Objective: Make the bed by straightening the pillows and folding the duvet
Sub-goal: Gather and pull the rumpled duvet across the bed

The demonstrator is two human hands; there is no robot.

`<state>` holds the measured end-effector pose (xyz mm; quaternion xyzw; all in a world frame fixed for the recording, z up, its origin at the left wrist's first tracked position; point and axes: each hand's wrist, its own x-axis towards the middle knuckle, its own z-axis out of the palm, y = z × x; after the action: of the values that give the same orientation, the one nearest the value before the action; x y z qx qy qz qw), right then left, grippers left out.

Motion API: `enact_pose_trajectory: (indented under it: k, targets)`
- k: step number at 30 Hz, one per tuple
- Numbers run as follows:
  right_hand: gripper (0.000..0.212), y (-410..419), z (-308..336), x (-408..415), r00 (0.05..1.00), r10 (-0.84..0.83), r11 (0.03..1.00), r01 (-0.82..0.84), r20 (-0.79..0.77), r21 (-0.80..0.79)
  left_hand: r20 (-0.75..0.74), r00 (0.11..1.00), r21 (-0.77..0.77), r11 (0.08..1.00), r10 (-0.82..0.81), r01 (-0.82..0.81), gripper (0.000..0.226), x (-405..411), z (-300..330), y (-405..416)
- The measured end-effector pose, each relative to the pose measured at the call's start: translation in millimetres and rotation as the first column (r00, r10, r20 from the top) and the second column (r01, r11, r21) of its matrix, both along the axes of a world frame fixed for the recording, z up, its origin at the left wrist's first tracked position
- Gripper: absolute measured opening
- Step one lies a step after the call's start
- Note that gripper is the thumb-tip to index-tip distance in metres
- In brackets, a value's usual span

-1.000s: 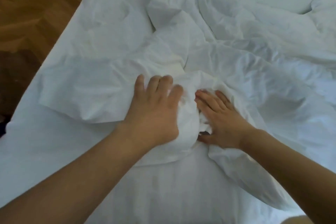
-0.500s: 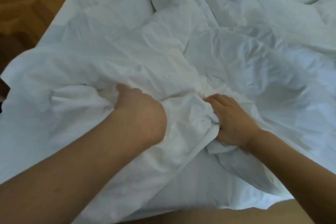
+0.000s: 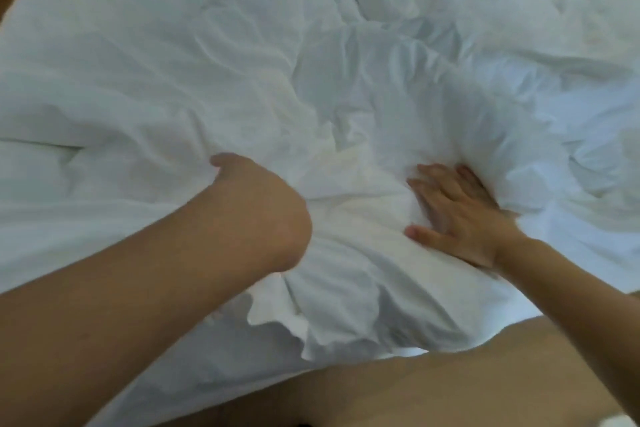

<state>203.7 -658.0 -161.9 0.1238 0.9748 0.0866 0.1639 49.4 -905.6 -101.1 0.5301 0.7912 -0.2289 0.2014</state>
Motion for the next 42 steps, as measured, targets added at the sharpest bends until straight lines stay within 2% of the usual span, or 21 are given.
enact_pose_trajectory:
  k: [2, 4, 7, 10, 13, 14, 15, 16, 18, 20, 21, 22, 24, 27, 30, 33, 35, 36, 38, 40, 42]
  targets:
    - [0.091, -9, -7, 0, 1.0, 0.025, 1.0, -0.025, -0.015, 0.004, 0.14, 0.99, 0.359, 0.932, -0.001, -0.05, 0.029, 30, -1, 31]
    - [0.086, -14, -5, 2, 0.998, 0.016, 0.999, -0.018, -0.066, -0.027, 0.25, 0.968, 0.433, 0.898, -0.033, -0.081, 0.052, 53, -19, 54]
    - [0.06, -4, 12, 22, 0.972, 0.067, 0.997, -0.071, -0.226, -0.006, 0.16, 0.985, 0.312, 0.95, -0.068, 0.016, 0.032, 48, -52, 57]
    - [0.045, 11, 31, 62, 0.897, 0.086, 0.995, -0.056, -0.433, 0.081, 0.093, 0.995, 0.068, 0.997, 0.033, -0.04, 0.035, 11, -52, 46]
    - [0.039, 34, 34, 85, 0.715, -0.277, 0.946, 0.32, -0.642, -0.051, -0.013, 1.0, -0.207, 0.978, 0.024, -0.026, 0.042, 3, -29, 54]
    - [0.036, 47, 30, 86, 0.603, -0.49, 0.849, 0.493, -0.629, -0.188, -0.037, 0.999, -0.191, 0.981, -0.029, 0.021, 0.039, 14, -16, 65]
    - [0.033, 55, 28, 84, 0.432, -0.725, 0.666, 0.64, -0.537, -0.383, -0.048, 0.995, -0.094, 0.993, -0.082, 0.077, 0.033, 33, -1, 81]
    - [0.027, 63, 25, 83, 0.215, -0.906, 0.406, 0.678, -0.363, -0.612, -0.015, 0.991, 0.097, 0.986, -0.131, 0.132, 0.027, 56, 12, 98]
    - [0.011, 73, 12, 82, -0.04, -0.999, -0.04, 0.428, 0.025, -0.903, 0.241, 0.932, 0.51, 0.852, -0.272, 0.117, 0.015, 111, 32, 127]
    - [0.02, 84, -5, 85, -0.111, -0.978, -0.2, 0.255, 0.176, -0.946, 0.499, 0.753, 0.579, 0.811, -0.43, 0.08, 0.012, 158, 36, 147]
    - [0.019, 88, -10, 86, -0.136, -0.969, -0.232, 0.21, 0.206, -0.95, 0.474, 0.73, 0.572, 0.802, -0.492, 0.169, 0.008, 169, 25, 156]
    - [0.014, 96, -12, 86, -0.168, -0.959, -0.256, 0.173, 0.227, -0.951, 0.353, 0.777, 0.525, 0.798, -0.522, 0.297, 0.007, 170, 5, 168]
    - [0.008, 117, -14, 83, -0.219, -0.934, -0.308, 0.093, 0.282, -0.947, 0.117, 0.91, 0.334, 0.879, -0.397, 0.34, 0.05, 154, -35, 185]
    - [0.019, 149, -15, 79, -0.211, -0.905, -0.368, -0.047, 0.369, -0.929, 0.026, 0.997, 0.239, 0.969, -0.072, 0.064, 0.082, 136, -58, 211]
    - [0.033, 164, -17, 74, -0.186, -0.853, -0.447, -0.223, 0.487, -0.867, -0.085, 0.994, 0.242, 0.969, 0.068, -0.046, 0.064, 147, -55, 234]
    - [0.039, 168, -19, 71, -0.151, -0.776, -0.488, -0.47, 0.612, -0.735, 0.213, 0.965, 0.348, 0.911, 0.151, -0.219, 0.033, 134, -37, 250]
    - [0.043, 166, -19, 70, -0.15, -0.756, -0.477, -0.542, 0.637, -0.692, 0.469, 0.859, 0.323, 0.865, 0.206, -0.384, 0.017, 104, -9, 252]
    - [0.043, 165, -18, 71, -0.163, -0.753, -0.45, -0.579, 0.638, -0.68, 0.502, 0.828, 0.277, 0.861, 0.249, -0.426, 0.016, 91, 3, 247]
    - [0.04, 164, -5, 75, -0.216, -0.757, -0.341, -0.676, 0.617, -0.654, 0.316, 0.898, 0.166, 0.914, 0.306, -0.37, 0.027, 75, 15, 229]
    - [0.035, 165, 20, 89, -0.329, -0.768, -0.171, -0.721, 0.55, -0.671, 0.051, 0.974, -0.011, 0.975, 0.222, -0.222, 0.039, 75, 14, 217]
    - [0.03, 167, 45, 111, -0.472, -0.751, -0.03, -0.675, 0.462, -0.737, -0.029, 0.992, -0.095, 0.988, 0.12, -0.122, 0.042, 91, 25, 223]
